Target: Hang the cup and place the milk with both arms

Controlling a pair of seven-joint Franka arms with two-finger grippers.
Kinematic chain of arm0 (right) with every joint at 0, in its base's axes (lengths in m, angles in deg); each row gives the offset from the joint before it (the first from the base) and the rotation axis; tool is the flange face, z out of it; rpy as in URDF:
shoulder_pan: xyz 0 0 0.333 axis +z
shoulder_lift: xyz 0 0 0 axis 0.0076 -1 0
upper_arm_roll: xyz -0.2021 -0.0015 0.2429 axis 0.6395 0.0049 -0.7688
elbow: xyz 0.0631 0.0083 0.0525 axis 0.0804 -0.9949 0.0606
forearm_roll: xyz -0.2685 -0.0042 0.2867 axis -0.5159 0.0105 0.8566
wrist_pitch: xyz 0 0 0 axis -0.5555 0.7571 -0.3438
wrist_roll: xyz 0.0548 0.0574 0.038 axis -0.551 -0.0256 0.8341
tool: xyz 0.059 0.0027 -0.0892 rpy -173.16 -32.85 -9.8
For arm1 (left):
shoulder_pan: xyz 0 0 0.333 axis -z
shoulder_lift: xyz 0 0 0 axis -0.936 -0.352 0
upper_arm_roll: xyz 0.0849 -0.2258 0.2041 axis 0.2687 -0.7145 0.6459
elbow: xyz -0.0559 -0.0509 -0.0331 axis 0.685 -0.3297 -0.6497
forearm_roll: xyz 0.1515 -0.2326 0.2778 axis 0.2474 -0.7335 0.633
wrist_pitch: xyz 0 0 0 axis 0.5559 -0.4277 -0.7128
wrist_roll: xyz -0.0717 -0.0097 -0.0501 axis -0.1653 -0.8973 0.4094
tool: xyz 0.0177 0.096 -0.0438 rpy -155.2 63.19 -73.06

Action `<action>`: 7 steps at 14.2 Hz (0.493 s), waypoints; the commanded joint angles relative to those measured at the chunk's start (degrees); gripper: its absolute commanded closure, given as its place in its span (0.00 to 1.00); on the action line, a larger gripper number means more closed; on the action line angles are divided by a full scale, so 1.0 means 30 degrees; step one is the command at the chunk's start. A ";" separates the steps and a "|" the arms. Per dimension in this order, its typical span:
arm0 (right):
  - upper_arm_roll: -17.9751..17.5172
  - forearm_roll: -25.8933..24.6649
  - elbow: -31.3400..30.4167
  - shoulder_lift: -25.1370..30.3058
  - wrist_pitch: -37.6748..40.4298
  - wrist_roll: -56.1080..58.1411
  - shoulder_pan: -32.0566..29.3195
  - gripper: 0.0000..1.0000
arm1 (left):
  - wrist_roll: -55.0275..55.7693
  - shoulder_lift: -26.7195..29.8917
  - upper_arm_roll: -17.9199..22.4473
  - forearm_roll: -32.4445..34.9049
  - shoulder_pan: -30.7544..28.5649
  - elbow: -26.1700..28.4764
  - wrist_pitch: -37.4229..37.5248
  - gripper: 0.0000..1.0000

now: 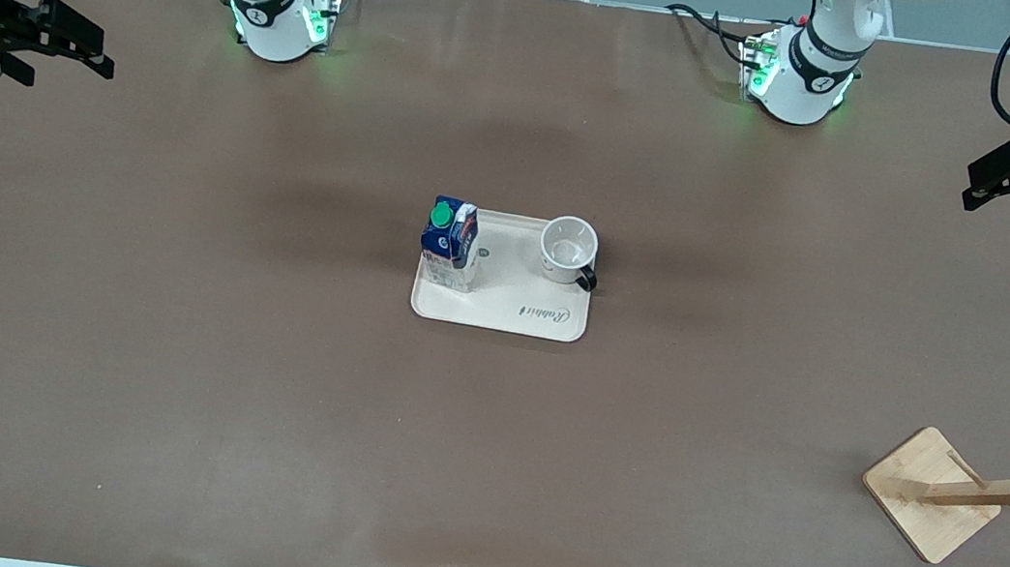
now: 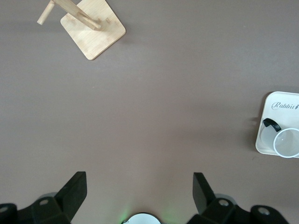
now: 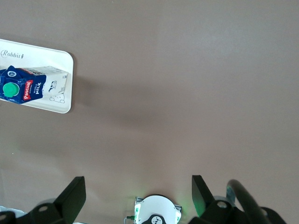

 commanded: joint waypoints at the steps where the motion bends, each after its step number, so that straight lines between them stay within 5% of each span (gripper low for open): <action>1: -0.0204 0.0455 0.0037 0.0061 0.0053 -0.0011 -0.0345 0.00 | 0.0038 -0.0364 -0.0076 0.0076 -0.0003 -0.0356 0.0508 0.00; 7: -0.0204 0.0455 0.0037 0.0031 0.0082 -0.0011 -0.0375 0.00 | 0.3610 -0.0452 -0.1451 -0.0305 -0.0033 0.0522 0.0392 0.00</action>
